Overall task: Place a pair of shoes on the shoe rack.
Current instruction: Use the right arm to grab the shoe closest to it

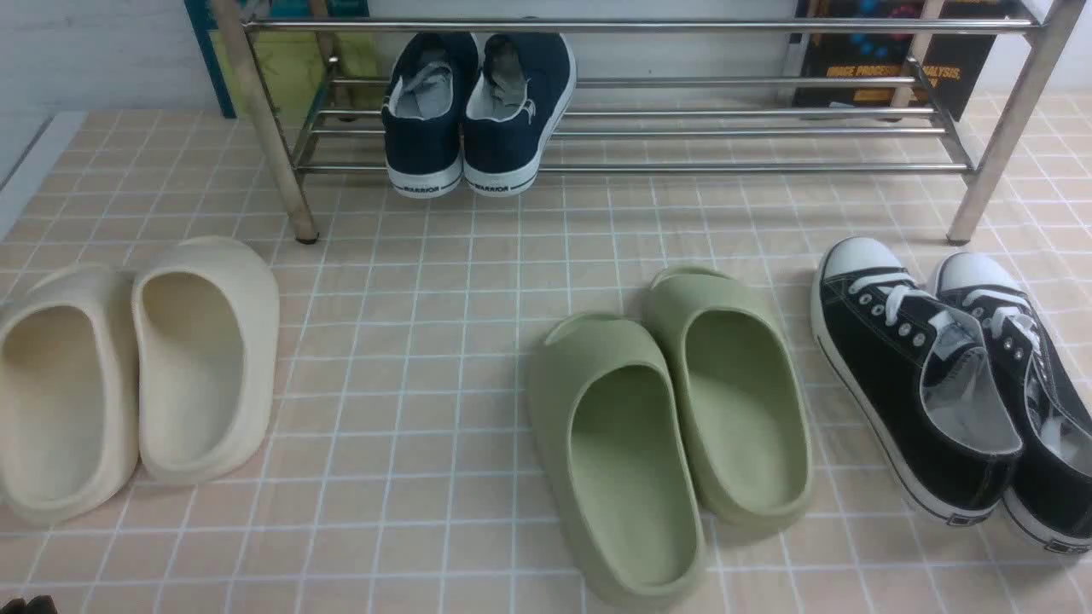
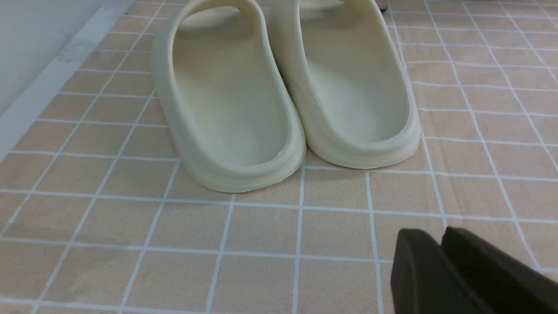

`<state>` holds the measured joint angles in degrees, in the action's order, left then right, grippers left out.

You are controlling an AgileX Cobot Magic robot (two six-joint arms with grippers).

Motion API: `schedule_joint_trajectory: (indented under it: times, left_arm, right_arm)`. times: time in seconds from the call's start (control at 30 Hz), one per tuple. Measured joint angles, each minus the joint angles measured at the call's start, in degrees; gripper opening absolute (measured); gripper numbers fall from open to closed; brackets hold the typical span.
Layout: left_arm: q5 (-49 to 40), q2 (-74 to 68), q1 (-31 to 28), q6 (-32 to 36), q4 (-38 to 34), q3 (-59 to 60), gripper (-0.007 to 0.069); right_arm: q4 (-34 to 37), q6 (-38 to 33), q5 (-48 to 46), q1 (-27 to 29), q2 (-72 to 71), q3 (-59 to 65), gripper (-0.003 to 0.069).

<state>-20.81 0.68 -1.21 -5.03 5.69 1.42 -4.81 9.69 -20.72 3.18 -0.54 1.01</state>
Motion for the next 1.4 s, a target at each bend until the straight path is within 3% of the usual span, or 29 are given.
schedule_joint_trajectory:
  times: [1.4]
  left_arm:
    - [0.00,0.00,0.00,0.00,0.06,0.00,0.0151]
  right_arm:
    - [-0.75,0.00,0.00,0.00,0.00,0.00,0.0237]
